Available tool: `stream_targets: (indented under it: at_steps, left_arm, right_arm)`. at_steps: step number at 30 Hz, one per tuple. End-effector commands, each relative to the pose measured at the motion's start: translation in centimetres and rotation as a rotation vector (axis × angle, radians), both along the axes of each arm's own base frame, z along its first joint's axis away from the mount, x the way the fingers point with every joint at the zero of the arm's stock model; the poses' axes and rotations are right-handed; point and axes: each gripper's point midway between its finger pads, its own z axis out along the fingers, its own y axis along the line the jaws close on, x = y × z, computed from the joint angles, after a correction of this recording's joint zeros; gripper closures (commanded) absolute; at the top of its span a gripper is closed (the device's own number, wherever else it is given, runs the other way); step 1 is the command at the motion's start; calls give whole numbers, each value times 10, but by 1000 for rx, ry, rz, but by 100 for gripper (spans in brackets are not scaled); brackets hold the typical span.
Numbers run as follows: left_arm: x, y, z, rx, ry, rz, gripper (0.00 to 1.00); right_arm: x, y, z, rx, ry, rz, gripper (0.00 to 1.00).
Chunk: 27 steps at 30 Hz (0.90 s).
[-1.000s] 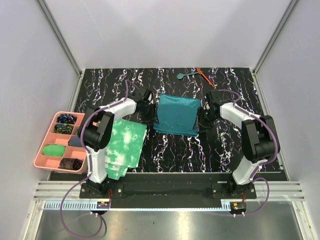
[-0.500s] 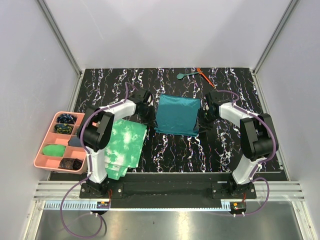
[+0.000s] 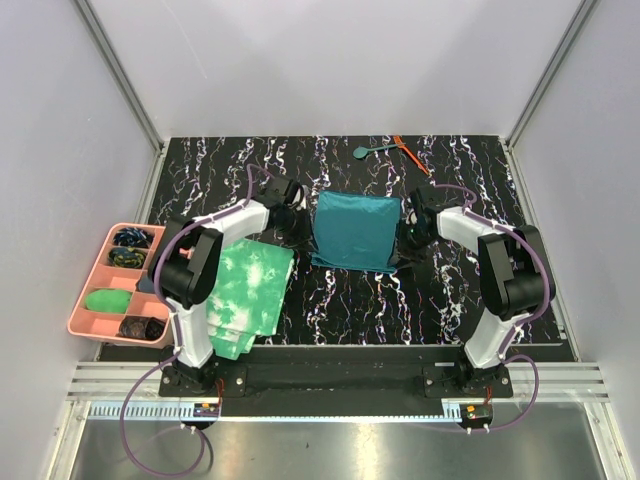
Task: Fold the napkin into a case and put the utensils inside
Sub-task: Smooth out the square-folded napkin at the center of the board.
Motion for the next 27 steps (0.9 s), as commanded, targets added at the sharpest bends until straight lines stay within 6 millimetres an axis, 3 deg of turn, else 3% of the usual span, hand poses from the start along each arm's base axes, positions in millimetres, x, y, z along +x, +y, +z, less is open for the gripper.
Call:
stream_targets:
  at_steps: [1, 5, 11, 14, 16, 17, 18, 21, 24, 26, 27]
  left_arm:
    - [0, -11, 8, -50, -14, -16, 83]
    - [0, -8, -1, -29, -5, -15, 83]
    - [2, 0, -17, 31, 0, -9, 81]
    - [7, 5, -16, 66, -17, -11, 77]
    - [11, 8, -8, 88, -48, -9, 68]
    - [14, 10, -4, 94, -65, -7, 65]
    - [18, 14, 2, 119, -90, 0, 61]
    - [31, 20, 23, 149, -158, 17, 52]
    - [48, 15, 41, 133, -217, 4, 47]
    - [55, 8, 35, 112, -207, -26, 46]
    - [64, 1, 44, 86, -239, -57, 46]
  right_arm:
    - [2, 1, -2, 19, -2, 3, 70]
    - [4, -7, 1, 7, -20, -14, 76]
    - [0, -16, -6, -8, -3, -25, 94]
    - [0, -19, -6, -5, -5, -23, 99]
    - [1, -17, -3, 8, -19, -15, 99]
    - [1, -16, 0, 16, -26, -16, 97]
    - [1, -16, 1, 19, -31, -17, 83]
    - [5, -16, 10, 24, -65, -14, 65]
    - [13, -20, 15, 25, -84, -24, 55]
    - [13, -16, 16, 55, -77, -14, 51]
    - [14, -15, 16, 65, -78, -10, 51]
